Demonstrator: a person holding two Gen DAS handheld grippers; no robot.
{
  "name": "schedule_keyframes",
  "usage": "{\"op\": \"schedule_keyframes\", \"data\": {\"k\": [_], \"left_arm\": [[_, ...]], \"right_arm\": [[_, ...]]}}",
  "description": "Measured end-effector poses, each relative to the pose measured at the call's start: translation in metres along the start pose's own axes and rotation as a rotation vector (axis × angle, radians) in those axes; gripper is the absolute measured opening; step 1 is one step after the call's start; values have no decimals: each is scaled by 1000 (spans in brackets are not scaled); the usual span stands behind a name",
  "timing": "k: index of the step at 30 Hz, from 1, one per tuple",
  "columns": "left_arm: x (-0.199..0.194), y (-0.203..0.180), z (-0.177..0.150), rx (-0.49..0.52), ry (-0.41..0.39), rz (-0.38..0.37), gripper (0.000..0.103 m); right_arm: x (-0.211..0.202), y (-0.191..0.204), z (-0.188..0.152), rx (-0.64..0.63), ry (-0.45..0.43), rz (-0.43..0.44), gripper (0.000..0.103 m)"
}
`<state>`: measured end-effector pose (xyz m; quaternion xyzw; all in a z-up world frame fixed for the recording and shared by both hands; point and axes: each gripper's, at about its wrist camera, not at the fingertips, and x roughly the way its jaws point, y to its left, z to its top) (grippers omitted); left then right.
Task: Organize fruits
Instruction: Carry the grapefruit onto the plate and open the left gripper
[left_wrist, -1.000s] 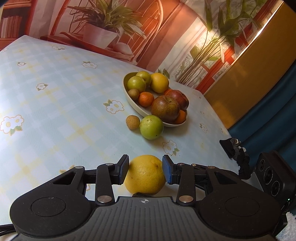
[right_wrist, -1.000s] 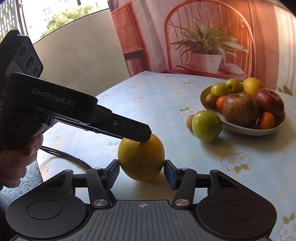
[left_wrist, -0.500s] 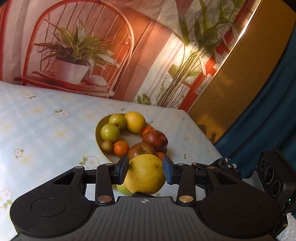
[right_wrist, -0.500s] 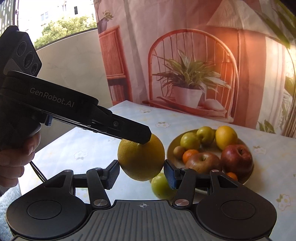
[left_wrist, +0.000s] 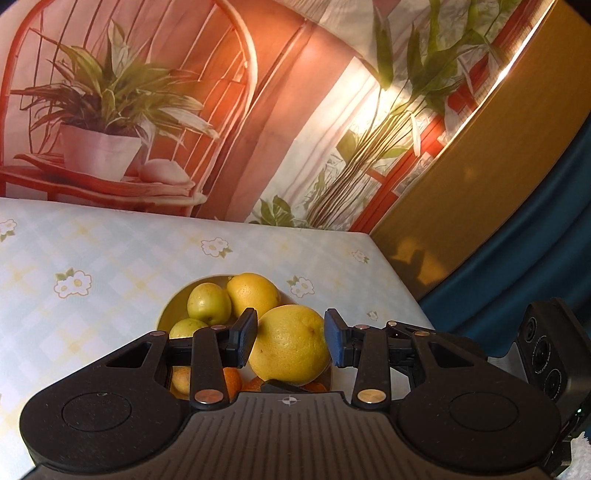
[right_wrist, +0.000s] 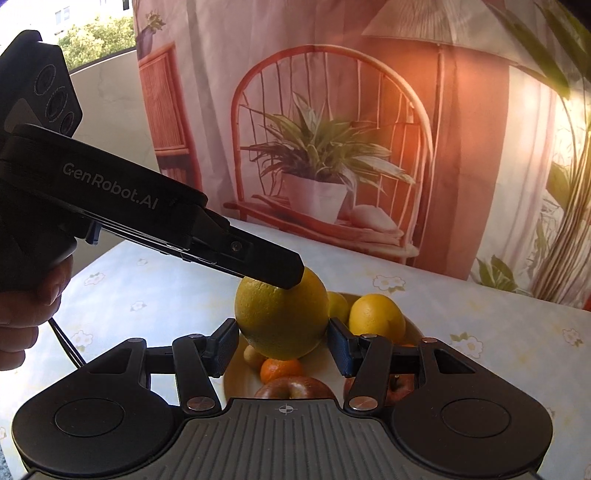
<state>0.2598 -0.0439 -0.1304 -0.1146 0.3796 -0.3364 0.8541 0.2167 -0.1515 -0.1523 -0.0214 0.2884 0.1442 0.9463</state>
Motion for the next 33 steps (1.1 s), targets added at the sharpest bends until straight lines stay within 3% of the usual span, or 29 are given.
{"op": "schedule_keyframes", "data": {"k": [12, 33], "left_arm": [[55, 23, 12, -17, 116, 13, 41], [66, 30, 18, -52, 132, 74, 41]], "right_arm": [[51, -29, 7, 49, 163, -28, 49], [72, -33, 10, 107, 213, -80, 50]]}}
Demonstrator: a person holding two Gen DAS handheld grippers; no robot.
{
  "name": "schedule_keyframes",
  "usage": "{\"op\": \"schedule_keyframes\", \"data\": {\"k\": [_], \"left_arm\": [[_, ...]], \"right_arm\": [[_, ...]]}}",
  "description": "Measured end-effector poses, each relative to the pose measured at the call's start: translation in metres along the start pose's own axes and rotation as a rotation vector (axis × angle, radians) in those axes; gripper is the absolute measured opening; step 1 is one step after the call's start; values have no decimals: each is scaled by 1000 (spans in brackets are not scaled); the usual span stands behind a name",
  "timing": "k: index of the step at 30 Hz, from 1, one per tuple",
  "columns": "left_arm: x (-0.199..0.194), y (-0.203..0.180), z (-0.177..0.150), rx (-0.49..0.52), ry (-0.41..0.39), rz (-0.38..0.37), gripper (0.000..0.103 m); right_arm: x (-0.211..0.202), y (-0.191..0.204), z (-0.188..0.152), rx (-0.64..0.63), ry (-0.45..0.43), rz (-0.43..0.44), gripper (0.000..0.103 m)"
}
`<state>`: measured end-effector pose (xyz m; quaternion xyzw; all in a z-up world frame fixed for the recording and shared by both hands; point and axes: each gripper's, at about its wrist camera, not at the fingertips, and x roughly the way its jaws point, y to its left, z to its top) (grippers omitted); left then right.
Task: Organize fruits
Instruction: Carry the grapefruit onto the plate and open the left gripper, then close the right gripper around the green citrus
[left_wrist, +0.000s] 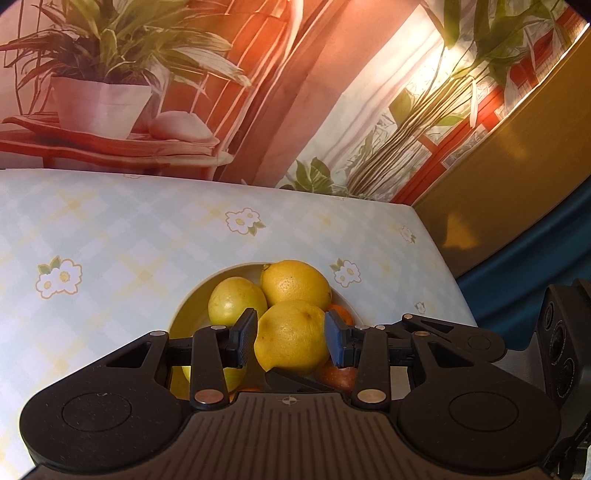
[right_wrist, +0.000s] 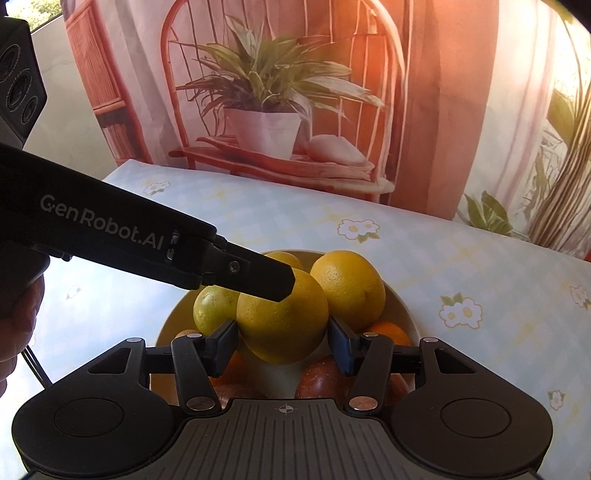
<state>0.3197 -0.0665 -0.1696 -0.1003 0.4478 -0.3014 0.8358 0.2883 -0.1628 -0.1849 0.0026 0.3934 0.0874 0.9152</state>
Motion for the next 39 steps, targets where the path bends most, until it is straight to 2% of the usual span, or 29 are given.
{"op": "schedule_keyframes", "data": {"k": [5, 15, 22, 29, 34, 39], "left_arm": [[-18, 3, -2, -3, -47, 26, 41], [-72, 11, -27, -10, -162, 111, 41], [-118, 15, -48, 46, -242, 212, 41], [-167, 27, -51, 134, -327, 346, 41], [-181, 25, -60, 230, -375, 436, 41], [-179, 28, -75, 204, -394, 420, 42]], "right_arm": [[-3, 4, -1, -9, -2, -20, 49], [-40, 4, -14, 69, -103, -60, 49], [-69, 17, -46, 120, -166, -54, 49], [-88, 35, -82, 173, -250, -48, 49], [-93, 48, -105, 196, -306, -58, 49], [-93, 63, -115, 176, -323, -51, 49]]}}
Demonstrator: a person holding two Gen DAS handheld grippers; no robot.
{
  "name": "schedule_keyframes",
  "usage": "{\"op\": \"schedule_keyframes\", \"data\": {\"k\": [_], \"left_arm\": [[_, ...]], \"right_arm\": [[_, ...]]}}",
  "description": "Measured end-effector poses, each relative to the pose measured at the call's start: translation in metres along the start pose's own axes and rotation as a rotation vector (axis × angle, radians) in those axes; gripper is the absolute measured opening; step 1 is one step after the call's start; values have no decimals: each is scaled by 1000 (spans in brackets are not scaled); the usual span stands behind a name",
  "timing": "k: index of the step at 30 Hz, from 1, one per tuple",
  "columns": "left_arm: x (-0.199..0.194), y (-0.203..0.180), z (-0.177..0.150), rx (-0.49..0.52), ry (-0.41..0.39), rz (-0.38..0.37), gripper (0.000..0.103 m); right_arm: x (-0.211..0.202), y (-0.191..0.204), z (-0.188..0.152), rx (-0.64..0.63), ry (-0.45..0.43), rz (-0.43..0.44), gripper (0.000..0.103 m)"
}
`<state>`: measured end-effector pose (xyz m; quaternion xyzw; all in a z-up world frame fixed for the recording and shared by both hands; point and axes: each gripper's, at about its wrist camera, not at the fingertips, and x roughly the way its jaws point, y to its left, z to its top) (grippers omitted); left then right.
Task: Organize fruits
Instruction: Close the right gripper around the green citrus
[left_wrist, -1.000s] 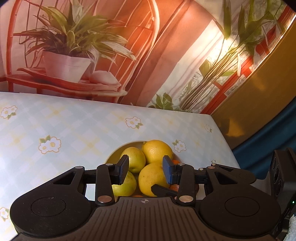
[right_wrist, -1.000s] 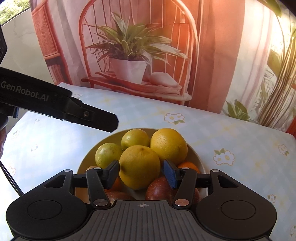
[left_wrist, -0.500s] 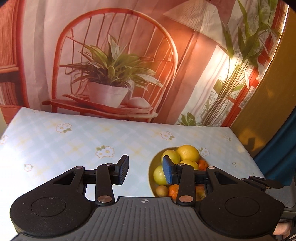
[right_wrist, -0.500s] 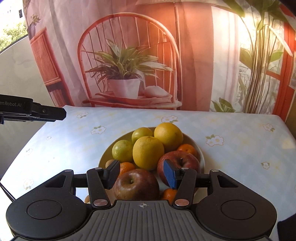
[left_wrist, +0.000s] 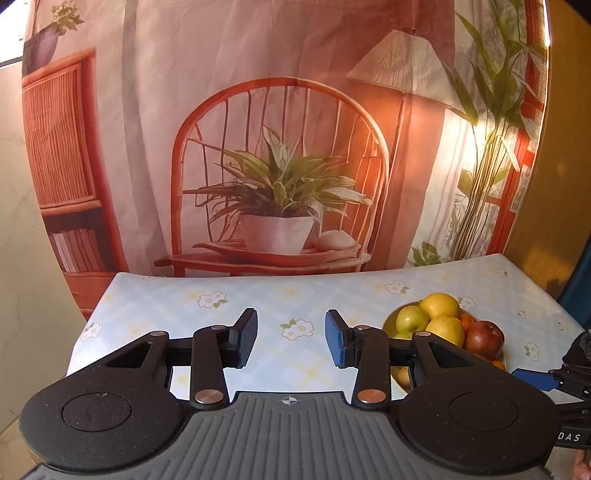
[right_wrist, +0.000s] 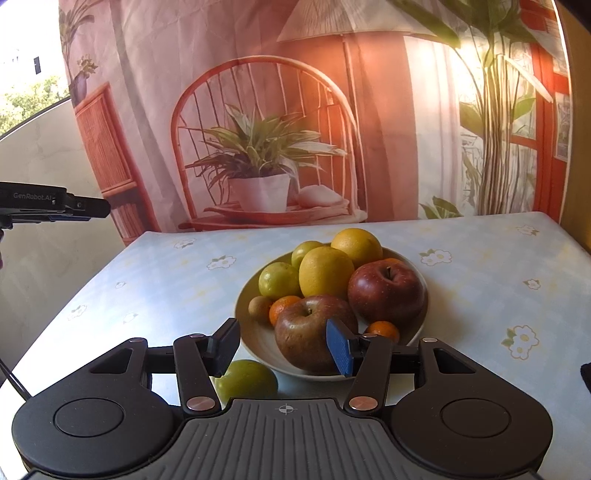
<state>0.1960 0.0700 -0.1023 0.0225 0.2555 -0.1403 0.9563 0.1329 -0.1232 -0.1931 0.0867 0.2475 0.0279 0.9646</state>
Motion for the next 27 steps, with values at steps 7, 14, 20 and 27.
{"op": "schedule_keyframes", "data": {"k": [7, 14, 20, 27], "left_arm": [[-3, -8, -19, 16, -9, 26, 43], [-3, -10, -25, -9, -5, 41, 43], [-4, -13, -33, -64, 8, 28, 43], [-5, -13, -40, -128, 29, 34, 43]], "right_arm": [[4, 16, -8, -27, 34, 43, 49], [15, 13, -18, 30, 109, 60, 48], [28, 8, -21, 73, 161, 70, 48], [41, 2, -22, 124, 198, 91, 46]]}}
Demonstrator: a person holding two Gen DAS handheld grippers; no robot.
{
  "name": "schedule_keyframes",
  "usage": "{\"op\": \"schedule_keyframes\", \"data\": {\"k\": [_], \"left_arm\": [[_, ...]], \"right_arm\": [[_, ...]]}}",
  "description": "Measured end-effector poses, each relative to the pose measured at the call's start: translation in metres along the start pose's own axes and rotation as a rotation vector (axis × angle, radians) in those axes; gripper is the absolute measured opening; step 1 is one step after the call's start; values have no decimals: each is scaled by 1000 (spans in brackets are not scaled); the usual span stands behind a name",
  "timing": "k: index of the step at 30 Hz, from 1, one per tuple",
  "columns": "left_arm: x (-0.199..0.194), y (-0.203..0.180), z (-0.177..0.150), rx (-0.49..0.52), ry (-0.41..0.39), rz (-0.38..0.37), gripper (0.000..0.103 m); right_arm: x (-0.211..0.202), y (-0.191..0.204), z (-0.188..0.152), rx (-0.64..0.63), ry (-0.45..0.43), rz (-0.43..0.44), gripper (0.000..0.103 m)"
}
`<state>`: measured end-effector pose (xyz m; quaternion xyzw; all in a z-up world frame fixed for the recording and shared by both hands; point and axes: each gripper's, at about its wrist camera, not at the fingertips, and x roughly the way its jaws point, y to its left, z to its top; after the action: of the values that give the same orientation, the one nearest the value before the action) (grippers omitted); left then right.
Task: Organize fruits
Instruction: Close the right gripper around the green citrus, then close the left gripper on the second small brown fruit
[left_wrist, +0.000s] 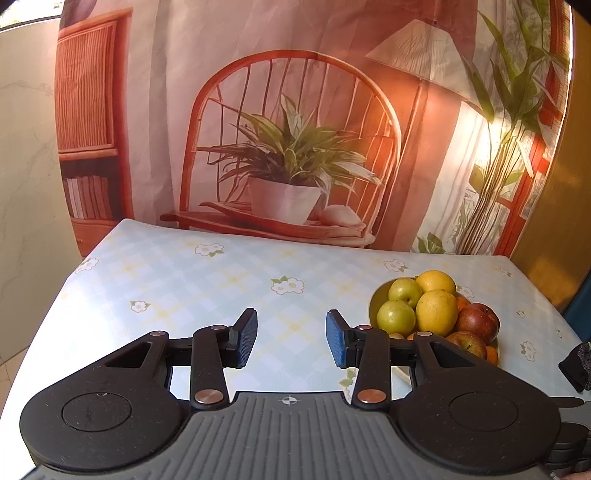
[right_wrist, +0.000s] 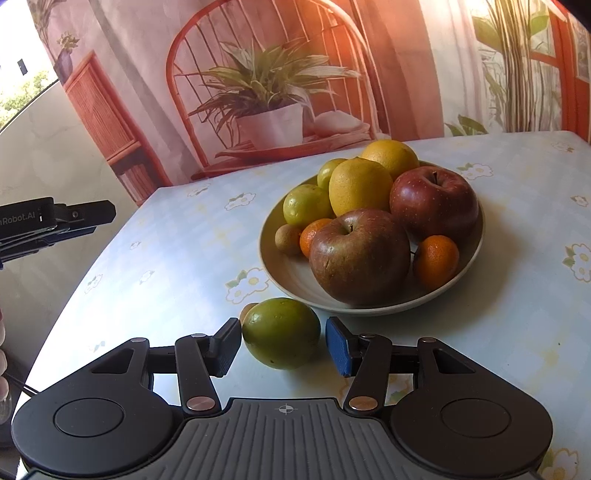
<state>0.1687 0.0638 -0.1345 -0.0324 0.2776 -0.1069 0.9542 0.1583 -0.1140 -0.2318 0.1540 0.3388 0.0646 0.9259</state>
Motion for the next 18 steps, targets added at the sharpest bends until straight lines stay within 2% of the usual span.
{"op": "schedule_keyframes", "data": {"k": [3, 8, 18], "left_arm": [[1, 1, -3, -25, 16, -8, 43], [1, -5, -9, -10, 33, -11, 43], [9, -27, -23, 69, 105, -58, 43]], "right_arm": [[3, -2, 0, 15, 7, 14, 45], [1, -4, -2, 10, 2, 24, 44], [-18, -14, -17, -26, -44, -17, 44]]}}
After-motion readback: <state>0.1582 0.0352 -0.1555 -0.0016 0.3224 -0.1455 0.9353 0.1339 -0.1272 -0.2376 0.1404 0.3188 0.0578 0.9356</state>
